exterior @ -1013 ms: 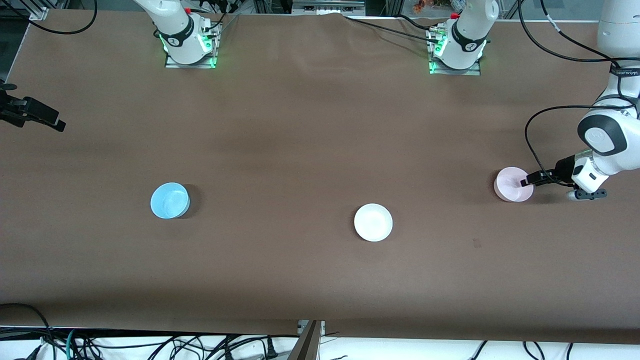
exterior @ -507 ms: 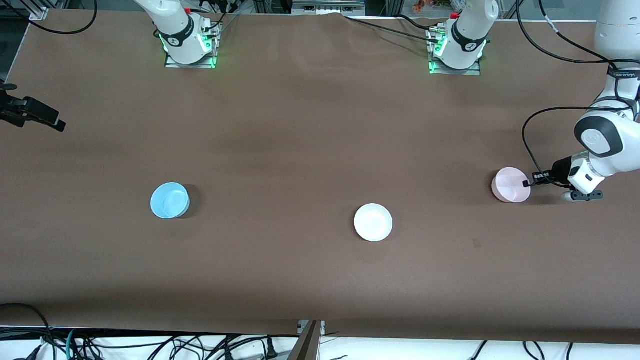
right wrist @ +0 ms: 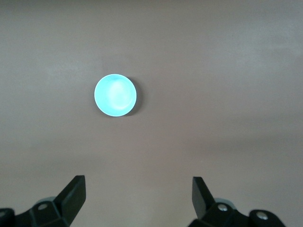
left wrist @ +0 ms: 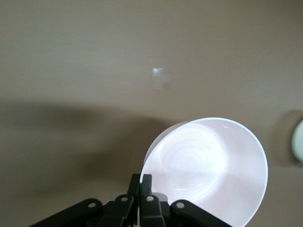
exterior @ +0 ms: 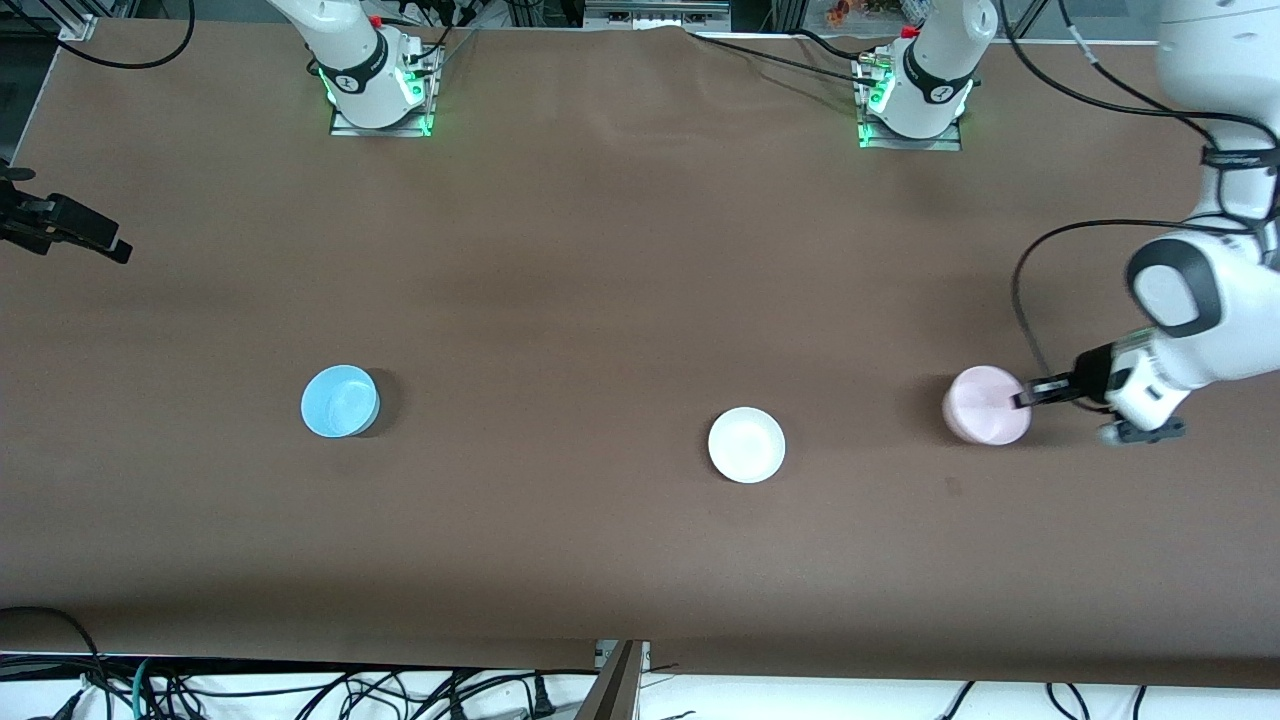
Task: Stack pink and blue bowls on white bowl
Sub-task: 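Carry the pink bowl over the white bowl with the left gripper, then lower the pink bowl into the white bowl and open the left gripper, then withdraw the left gripper while the right gripper reaches the blue bowl, then grasp the light blue bowl rim with the right gripper and lift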
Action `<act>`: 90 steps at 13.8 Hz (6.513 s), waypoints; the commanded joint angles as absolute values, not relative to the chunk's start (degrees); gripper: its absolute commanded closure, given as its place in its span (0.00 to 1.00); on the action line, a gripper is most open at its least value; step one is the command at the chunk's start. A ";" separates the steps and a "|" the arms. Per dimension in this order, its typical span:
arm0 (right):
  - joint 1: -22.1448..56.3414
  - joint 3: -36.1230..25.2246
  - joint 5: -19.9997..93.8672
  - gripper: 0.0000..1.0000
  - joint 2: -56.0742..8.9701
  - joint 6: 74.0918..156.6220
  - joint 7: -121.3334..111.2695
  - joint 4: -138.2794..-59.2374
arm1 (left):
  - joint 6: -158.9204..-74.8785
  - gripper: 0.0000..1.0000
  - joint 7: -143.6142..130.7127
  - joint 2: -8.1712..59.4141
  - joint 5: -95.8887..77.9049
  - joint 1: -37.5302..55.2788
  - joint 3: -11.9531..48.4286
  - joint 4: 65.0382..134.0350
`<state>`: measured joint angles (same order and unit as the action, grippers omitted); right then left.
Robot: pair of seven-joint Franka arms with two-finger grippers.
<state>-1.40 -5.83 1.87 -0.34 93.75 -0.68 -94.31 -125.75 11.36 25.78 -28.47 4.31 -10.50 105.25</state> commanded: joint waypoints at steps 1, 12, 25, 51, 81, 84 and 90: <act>-1.32 -5.80 1.85 0.01 -0.70 92.81 -0.26 -93.08 | -124.89 1.00 0.38 26.71 -29.09 12.11 -10.99 100.65; -1.41 -5.89 1.93 0.01 -0.70 92.81 -0.35 -93.16 | -128.22 1.00 -18.72 37.43 -28.04 30.06 -9.76 90.53; -1.41 -5.89 1.93 0.01 -0.70 92.81 -0.53 -93.16 | -130.43 1.00 -18.02 39.64 -28.12 29.18 -9.84 88.68; -1.49 -5.89 1.93 0.01 -0.79 92.81 -0.53 -93.16 | -124.83 0.00 -15.65 37.28 -28.13 24.45 -10.81 86.22; 3.08 -4.75 5.71 0.01 -29.78 126.10 1.32 -95.97 | -83.32 0.00 -2.90 5.71 -0.17 0.27 -7.47 86.13; 2.73 -4.75 5.71 0.01 -30.59 128.67 1.32 -98.87 | -83.41 0.00 -2.99 7.03 0.18 1.49 -7.21 85.87; 2.90 -4.75 5.71 0.01 -30.59 136.58 1.32 -105.03 | -83.32 0.00 -2.99 8.44 -0.26 2.46 -7.38 83.06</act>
